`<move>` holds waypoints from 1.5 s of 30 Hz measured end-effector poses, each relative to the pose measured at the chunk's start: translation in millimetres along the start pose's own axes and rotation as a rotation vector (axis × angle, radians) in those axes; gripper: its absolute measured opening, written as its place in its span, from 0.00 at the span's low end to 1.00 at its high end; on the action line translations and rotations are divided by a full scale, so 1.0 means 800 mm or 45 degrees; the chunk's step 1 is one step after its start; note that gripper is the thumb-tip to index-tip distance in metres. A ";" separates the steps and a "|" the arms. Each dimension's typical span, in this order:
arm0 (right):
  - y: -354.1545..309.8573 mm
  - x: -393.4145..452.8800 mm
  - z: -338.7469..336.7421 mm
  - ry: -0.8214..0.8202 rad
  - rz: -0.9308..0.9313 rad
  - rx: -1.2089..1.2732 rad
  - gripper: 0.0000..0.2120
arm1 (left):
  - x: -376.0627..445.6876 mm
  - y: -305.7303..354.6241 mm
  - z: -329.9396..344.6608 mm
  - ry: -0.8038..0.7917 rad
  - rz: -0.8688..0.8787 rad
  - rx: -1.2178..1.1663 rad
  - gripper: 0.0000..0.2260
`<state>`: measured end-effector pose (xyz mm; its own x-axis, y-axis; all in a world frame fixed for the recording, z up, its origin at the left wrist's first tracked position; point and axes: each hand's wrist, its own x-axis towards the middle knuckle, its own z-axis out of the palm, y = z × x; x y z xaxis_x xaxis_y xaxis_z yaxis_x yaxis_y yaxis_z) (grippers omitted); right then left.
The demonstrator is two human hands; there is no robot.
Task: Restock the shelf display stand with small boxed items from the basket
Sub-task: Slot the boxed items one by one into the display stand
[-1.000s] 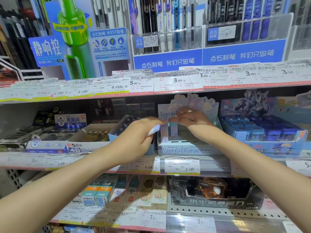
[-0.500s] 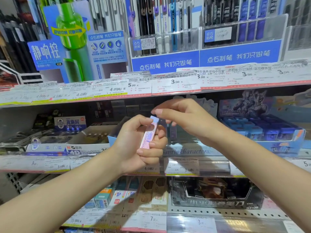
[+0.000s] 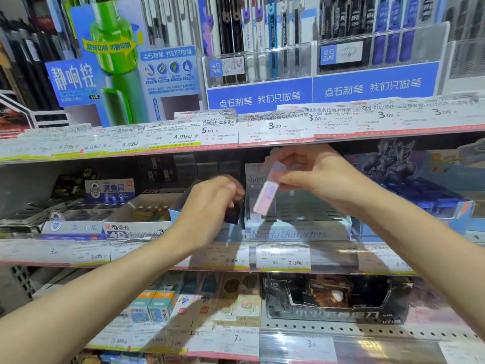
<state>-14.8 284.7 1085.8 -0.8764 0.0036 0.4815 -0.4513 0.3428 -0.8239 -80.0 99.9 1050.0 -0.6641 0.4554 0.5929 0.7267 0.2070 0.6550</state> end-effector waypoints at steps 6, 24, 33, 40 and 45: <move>0.031 0.008 0.002 0.176 -0.132 -0.504 0.12 | 0.002 -0.025 0.004 -0.404 0.252 0.853 0.10; 0.050 0.018 0.015 0.057 -0.148 -0.840 0.09 | 0.002 0.003 0.003 -0.497 0.161 0.804 0.18; 0.074 0.003 0.017 0.176 -0.304 -0.959 0.07 | 0.000 -0.004 0.002 -0.495 0.162 0.777 0.26; 0.081 0.002 0.022 0.221 -0.225 -0.740 0.23 | 0.000 -0.009 0.001 -0.517 0.150 0.778 0.27; 0.078 0.003 0.027 0.254 -0.163 -0.733 0.24 | 0.001 -0.008 -0.003 -0.556 0.164 0.762 0.28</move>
<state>-48.5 286.1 1028.7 -0.7479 0.0857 0.6582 -0.3390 0.8032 -0.4898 -85.4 96.5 1047.3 -0.5278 0.7843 0.3261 0.8481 0.5074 0.1523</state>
